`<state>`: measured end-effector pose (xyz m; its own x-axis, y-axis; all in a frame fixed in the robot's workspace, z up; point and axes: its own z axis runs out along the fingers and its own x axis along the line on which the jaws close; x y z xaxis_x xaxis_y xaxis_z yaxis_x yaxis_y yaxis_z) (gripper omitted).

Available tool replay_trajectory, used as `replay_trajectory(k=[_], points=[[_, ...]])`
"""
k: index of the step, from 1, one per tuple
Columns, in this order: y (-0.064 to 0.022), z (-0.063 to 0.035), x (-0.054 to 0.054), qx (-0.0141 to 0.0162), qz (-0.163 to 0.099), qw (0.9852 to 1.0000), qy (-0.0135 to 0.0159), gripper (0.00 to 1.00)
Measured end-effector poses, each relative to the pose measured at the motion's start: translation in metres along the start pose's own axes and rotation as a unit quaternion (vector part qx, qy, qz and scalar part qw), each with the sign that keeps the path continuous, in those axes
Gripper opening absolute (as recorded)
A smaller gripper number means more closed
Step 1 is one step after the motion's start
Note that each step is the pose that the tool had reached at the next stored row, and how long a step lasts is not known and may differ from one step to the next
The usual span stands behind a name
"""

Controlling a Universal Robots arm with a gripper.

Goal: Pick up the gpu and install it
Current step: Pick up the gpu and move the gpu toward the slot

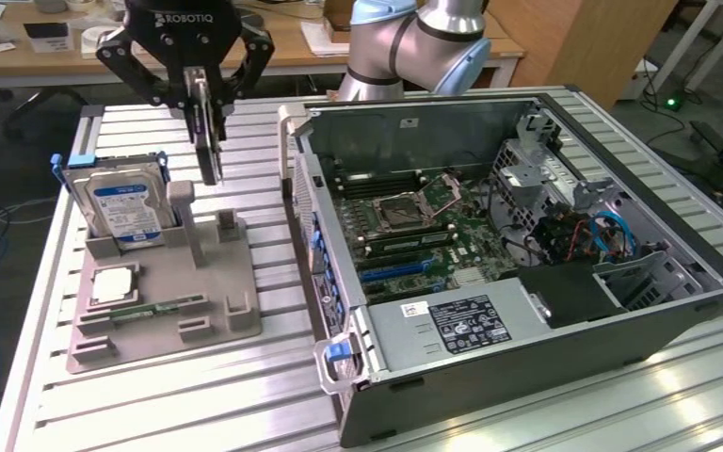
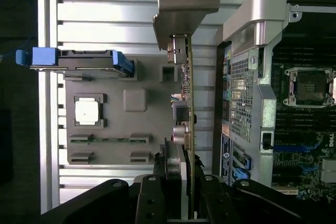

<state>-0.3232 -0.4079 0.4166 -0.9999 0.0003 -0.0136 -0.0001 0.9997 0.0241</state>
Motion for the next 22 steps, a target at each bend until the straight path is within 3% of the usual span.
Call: replay_trajectory(k=[5, 12, 22], points=[[-0.0001, -0.0003, -0.002, 0.0002, 0.000, 1.0000, 0.0002, 0.28], [0.0000, 0.0001, -0.020, 0.0002, 0.000, 1.0000, 0.0001, 0.28], [0.0000, 0.0006, -0.031, 0.0030, 0.000, 1.0000, 0.0001, 0.28]])
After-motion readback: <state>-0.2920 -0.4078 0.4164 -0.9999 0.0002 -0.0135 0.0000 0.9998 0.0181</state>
